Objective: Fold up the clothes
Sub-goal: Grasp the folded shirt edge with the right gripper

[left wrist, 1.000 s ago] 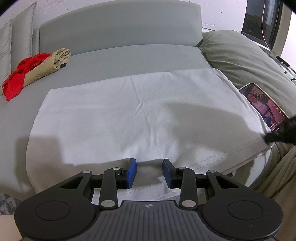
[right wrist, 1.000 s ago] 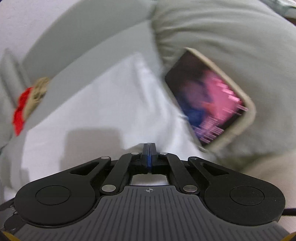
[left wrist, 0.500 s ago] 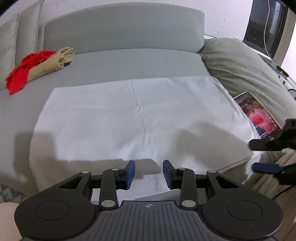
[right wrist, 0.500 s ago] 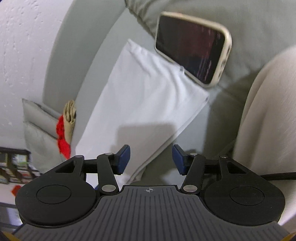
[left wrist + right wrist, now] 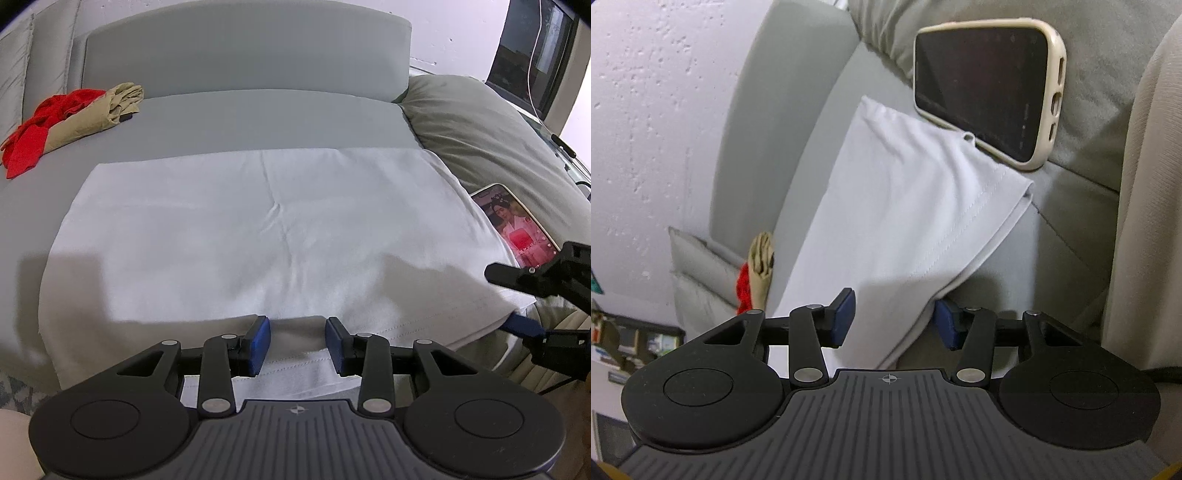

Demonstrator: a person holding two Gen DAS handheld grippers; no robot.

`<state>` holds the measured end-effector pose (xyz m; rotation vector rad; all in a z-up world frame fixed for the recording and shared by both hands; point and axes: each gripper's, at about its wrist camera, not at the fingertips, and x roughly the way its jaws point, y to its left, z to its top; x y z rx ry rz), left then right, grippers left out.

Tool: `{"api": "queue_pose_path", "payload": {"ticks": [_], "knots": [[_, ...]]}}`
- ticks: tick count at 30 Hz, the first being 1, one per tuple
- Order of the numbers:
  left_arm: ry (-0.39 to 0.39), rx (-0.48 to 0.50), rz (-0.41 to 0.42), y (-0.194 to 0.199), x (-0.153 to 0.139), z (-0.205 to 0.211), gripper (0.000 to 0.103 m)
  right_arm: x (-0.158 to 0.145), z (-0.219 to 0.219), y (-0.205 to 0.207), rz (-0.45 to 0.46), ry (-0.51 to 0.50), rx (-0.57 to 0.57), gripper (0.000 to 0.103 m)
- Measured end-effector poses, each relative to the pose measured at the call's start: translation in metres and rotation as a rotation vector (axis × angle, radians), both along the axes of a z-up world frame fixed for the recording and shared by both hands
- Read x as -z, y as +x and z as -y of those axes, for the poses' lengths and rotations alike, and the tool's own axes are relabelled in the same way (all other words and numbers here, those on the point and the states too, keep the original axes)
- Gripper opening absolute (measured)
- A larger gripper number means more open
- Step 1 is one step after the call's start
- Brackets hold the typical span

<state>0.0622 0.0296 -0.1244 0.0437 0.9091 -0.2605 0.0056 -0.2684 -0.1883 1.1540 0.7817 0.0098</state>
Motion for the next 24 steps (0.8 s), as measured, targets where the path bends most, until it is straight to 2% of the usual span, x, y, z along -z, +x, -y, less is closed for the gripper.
{"api": "queue_pose_path", "payload": {"ticks": [7, 9, 11, 14, 17, 19, 20, 21, 22, 24], "knots": [[0.001, 0.008, -0.001, 0.001, 0.000, -0.001, 0.036, -0.005, 0.003, 0.010, 0.031, -0.052, 0.078, 0.050], [0.001, 0.011, -0.002, 0.001, 0.001, -0.001, 0.036, -0.005, 0.006, 0.017, 0.047, -0.093, 0.101, 0.040], [0.000, 0.013, -0.003, 0.002, 0.001, -0.001, 0.036, -0.002, 0.011, 0.026, 0.050, -0.114, 0.126, 0.039], [0.003, 0.017, -0.004, 0.003, 0.001, -0.001, 0.036, 0.007, 0.015, 0.043, 0.092, -0.137, 0.104, 0.040], [0.003, 0.021, -0.001, 0.002, 0.002, -0.001, 0.036, 0.006, 0.008, 0.053, 0.147, -0.261, 0.078, 0.039], [-0.001, 0.024, -0.003, 0.002, 0.002, -0.001, 0.036, 0.004, 0.006, 0.059, 0.134, -0.319, 0.087, 0.026], [-0.003, 0.025, -0.004, 0.002, 0.001, -0.002, 0.036, 0.002, 0.008, 0.061, 0.114, -0.312, 0.094, 0.016], [-0.003, 0.030, -0.005, 0.002, 0.001, -0.002, 0.036, 0.001, 0.011, 0.062, 0.093, -0.306, 0.100, 0.011], [0.002, 0.040, -0.010, 0.003, -0.001, -0.002, 0.035, 0.000, 0.014, 0.064, 0.073, -0.299, 0.107, 0.009], [0.019, 0.047, -0.027, 0.004, -0.007, -0.003, 0.036, -0.013, 0.011, 0.072, 0.031, -0.366, 0.063, 0.006]]}}
